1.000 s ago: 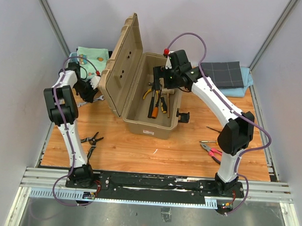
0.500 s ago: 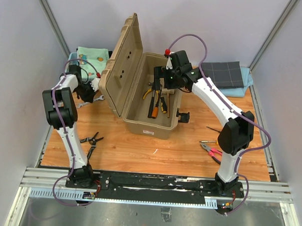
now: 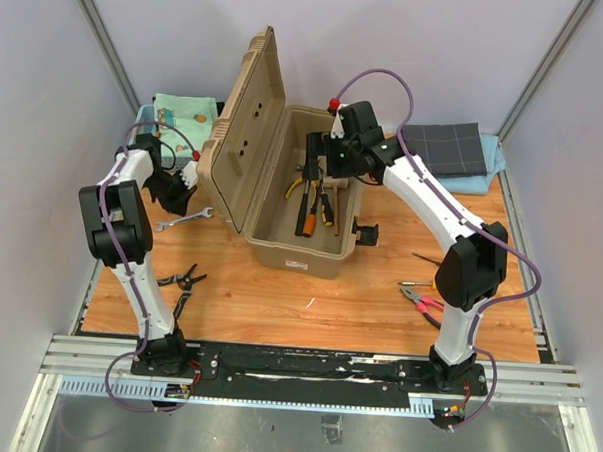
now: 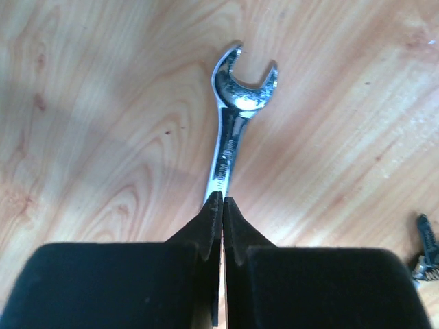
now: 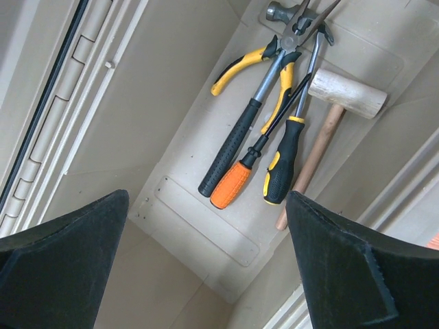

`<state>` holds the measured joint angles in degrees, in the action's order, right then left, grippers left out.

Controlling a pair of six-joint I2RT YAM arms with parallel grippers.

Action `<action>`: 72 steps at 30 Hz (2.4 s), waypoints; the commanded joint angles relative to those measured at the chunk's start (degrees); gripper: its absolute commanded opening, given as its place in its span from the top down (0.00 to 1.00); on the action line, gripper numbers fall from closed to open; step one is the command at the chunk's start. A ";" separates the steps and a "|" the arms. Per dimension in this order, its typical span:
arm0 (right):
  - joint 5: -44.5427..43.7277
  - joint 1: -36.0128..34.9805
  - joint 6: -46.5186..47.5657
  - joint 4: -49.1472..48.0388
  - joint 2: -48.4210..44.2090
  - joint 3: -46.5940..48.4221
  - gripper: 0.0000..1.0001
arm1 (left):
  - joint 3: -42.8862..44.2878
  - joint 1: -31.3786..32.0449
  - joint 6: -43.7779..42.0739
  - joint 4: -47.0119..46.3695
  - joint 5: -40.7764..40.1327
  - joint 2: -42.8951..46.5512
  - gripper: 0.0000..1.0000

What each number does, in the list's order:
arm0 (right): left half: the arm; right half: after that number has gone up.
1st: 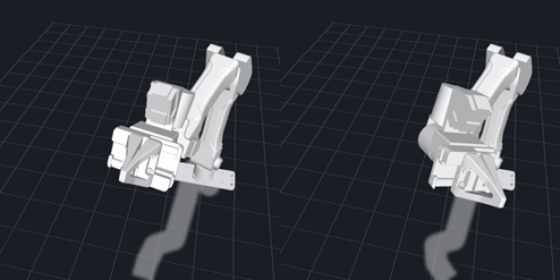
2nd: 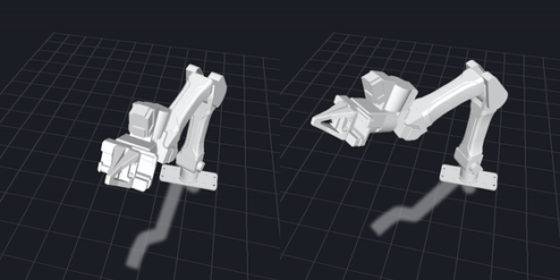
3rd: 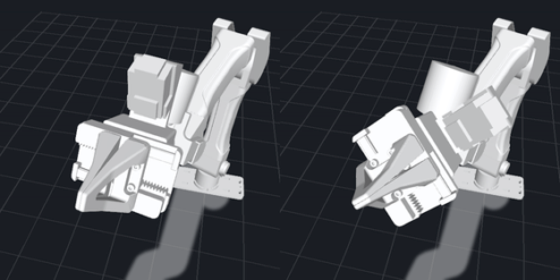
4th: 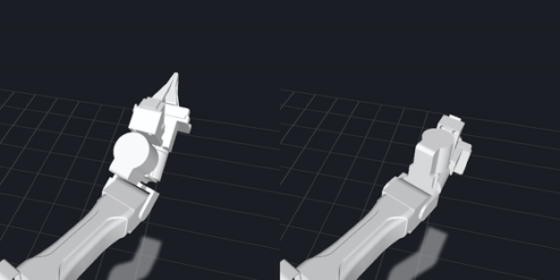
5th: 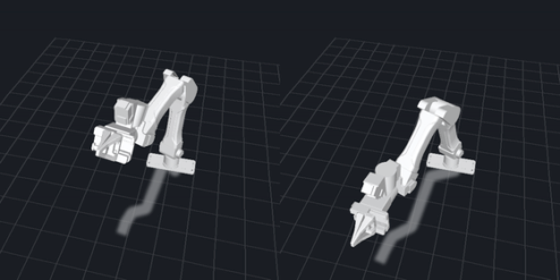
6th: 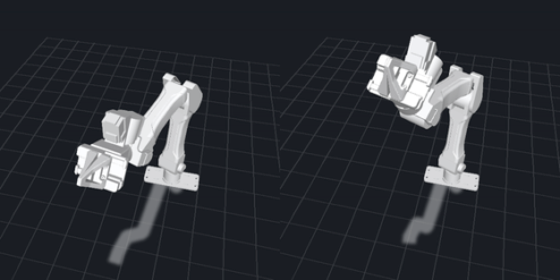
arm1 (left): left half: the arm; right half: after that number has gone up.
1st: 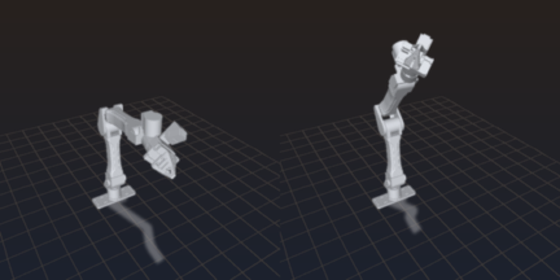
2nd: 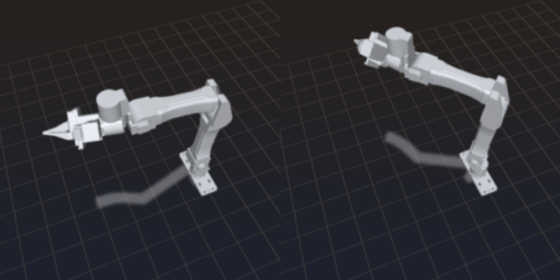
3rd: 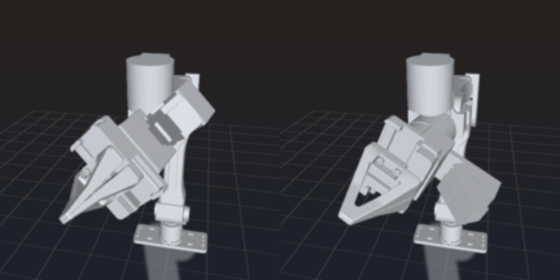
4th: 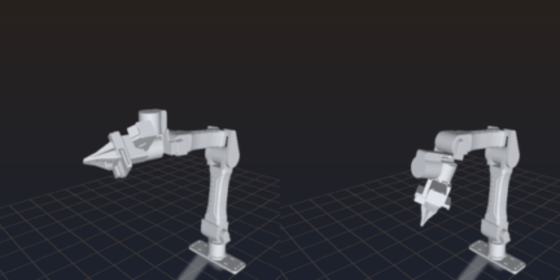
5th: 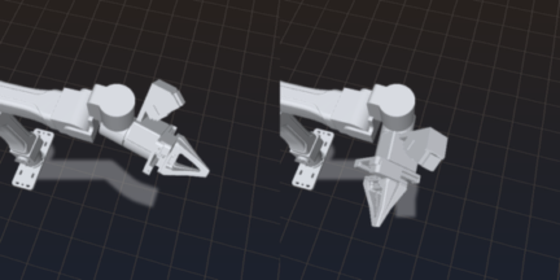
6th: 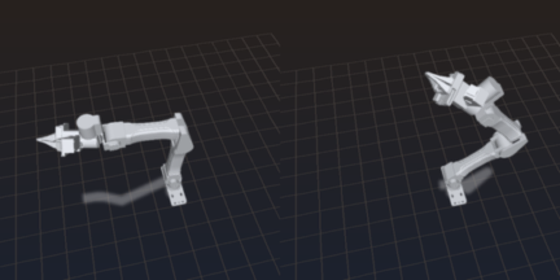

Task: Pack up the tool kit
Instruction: Pick up the wrench from the center of the board.

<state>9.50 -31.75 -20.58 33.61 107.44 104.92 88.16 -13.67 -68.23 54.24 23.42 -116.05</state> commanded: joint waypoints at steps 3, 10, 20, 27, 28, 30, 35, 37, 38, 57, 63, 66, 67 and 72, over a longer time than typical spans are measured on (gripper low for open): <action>1.24 0.83 -1.02 -1.91 -3.85 -2.87 0.02 | -0.45 0.28 -0.30 6.75 2.01 3.77 1.00; 1.49 0.83 -1.37 -2.84 -5.47 -5.30 0.02 | -2.39 0.30 -4.57 8.78 -3.92 4.41 0.92; 1.94 0.78 -2.44 -3.63 -6.85 -7.98 0.01 | 5.55 0.31 -11.42 8.78 -7.67 -1.28 0.38; 1.25 0.81 -1.93 -3.80 -7.24 -8.52 0.01 | 8.80 0.26 -16.62 9.64 -8.41 -4.68 0.38; 1.14 0.81 -1.76 -3.69 -7.24 -8.50 0.01 | 8.71 0.36 -17.47 10.41 -7.75 -4.89 0.39; 1.03 0.87 -1.62 -3.72 -7.24 -8.55 0.01 | 8.82 0.46 -18.73 12.75 -6.50 -5.34 0.40; 0.89 1.24 -1.64 -3.76 -7.24 -9.27 0.01 | 7.61 0.73 -20.77 16.08 -3.97 -5.16 0.44; 1.19 1.25 -1.66 -3.74 -6.84 -9.07 0.02 | 7.22 0.92 -20.72 16.07 -4.17 -5.47 0.46; 1.33 1.25 -1.73 -3.75 -6.62 -8.77 0.01 | 7.27 1.00 -20.51 16.07 -4.22 -5.76 0.47; 2.28 1.99 -1.92 -3.81 -5.22 -9.37 0.01 | 6.31 2.42 -15.72 12.68 -7.19 -10.45 0.68; 2.52 2.47 -2.05 -4.02 -5.53 -9.85 0.02 | 0.91 3.58 -14.55 9.43 -10.84 -9.09 0.73; 2.76 2.67 -2.38 -4.62 -5.79 -10.53 0.01 | -0.79 3.76 -13.70 8.09 -11.27 -8.41 0.71; 2.89 2.73 -2.43 -4.87 -5.83 -10.79 0.01 | -0.86 3.79 -13.22 8.12 -11.29 -8.45 0.71; 3.34 2.79 -2.71 -5.34 -5.97 -11.37 0.01 | -2.13 4.20 -11.07 7.61 -11.36 -8.34 0.67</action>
<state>12.05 -29.58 -22.59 29.67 102.35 94.35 90.48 -9.89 -81.78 61.19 12.38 -120.62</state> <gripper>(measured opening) 0.986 0.317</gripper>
